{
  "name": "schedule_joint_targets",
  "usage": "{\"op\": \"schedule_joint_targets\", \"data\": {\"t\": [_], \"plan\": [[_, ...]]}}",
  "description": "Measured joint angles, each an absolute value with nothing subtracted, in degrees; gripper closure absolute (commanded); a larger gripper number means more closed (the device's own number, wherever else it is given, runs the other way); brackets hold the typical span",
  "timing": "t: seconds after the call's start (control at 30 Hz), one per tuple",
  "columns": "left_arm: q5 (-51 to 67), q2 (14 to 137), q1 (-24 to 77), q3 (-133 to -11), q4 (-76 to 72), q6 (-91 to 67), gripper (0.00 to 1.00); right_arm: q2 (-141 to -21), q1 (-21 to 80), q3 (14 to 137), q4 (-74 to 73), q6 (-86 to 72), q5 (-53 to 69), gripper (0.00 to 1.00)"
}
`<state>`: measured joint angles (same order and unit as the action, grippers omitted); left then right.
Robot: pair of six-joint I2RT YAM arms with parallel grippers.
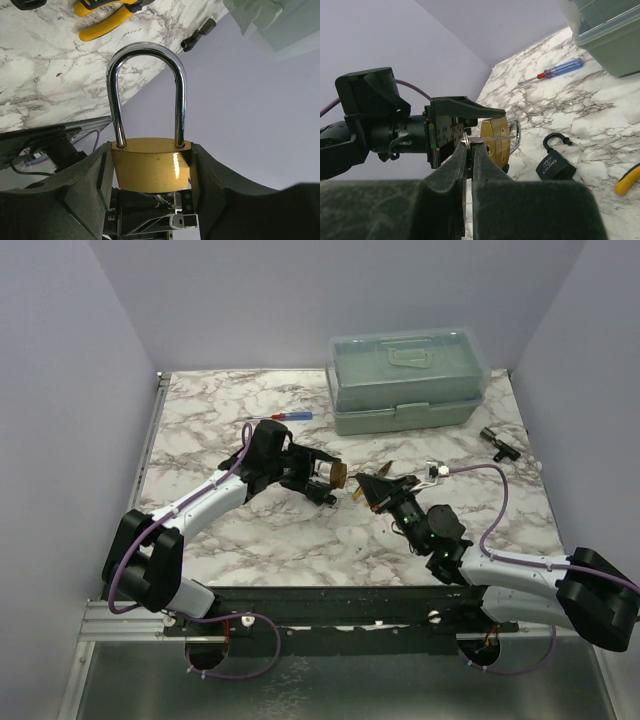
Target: Unlock with the key
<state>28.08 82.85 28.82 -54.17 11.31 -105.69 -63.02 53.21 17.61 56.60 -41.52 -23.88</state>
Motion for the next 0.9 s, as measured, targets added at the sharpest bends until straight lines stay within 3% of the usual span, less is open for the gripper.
{"op": "schedule_joint_targets", "data": {"t": [0.9], "plan": [[29.0,82.8,28.8,-52.0,7.3,-108.2,1.0,-67.6,53.2,18.0,60.5,-41.9,-23.2,1.0]]}}
